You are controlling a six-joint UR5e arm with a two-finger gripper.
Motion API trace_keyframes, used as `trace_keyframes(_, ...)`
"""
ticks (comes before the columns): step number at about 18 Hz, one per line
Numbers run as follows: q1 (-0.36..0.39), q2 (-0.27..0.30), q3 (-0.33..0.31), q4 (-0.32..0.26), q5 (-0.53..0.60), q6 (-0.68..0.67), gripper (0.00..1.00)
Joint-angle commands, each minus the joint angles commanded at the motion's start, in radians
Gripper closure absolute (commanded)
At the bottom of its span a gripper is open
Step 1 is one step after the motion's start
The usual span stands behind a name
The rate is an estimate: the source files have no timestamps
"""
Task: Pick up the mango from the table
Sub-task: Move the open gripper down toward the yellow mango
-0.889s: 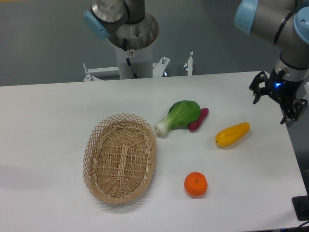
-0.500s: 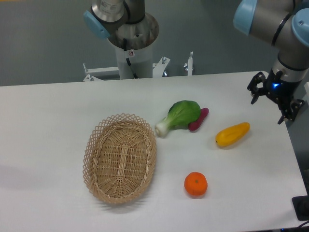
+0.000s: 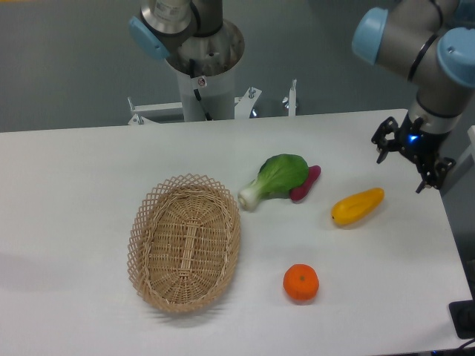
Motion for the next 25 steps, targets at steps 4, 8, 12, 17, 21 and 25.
trace_keyframes(4, 0.0, -0.023, -0.026, 0.028, 0.006, 0.011, 0.0)
trace_keyframes(8, -0.003, -0.041, -0.035, 0.029, 0.034, 0.087, 0.0)
trace_keyframes(12, -0.009, -0.06, -0.083, 0.107, 0.078, 0.13, 0.0)
trace_keyframes(17, -0.014, -0.072, -0.109, 0.131, 0.087, 0.13, 0.0)
trace_keyframes(21, -0.014, -0.072, -0.16, 0.186, 0.086, 0.123, 0.0)
trace_keyframes(25, -0.029, -0.081, -0.166, 0.204, 0.086, 0.094, 0.0)
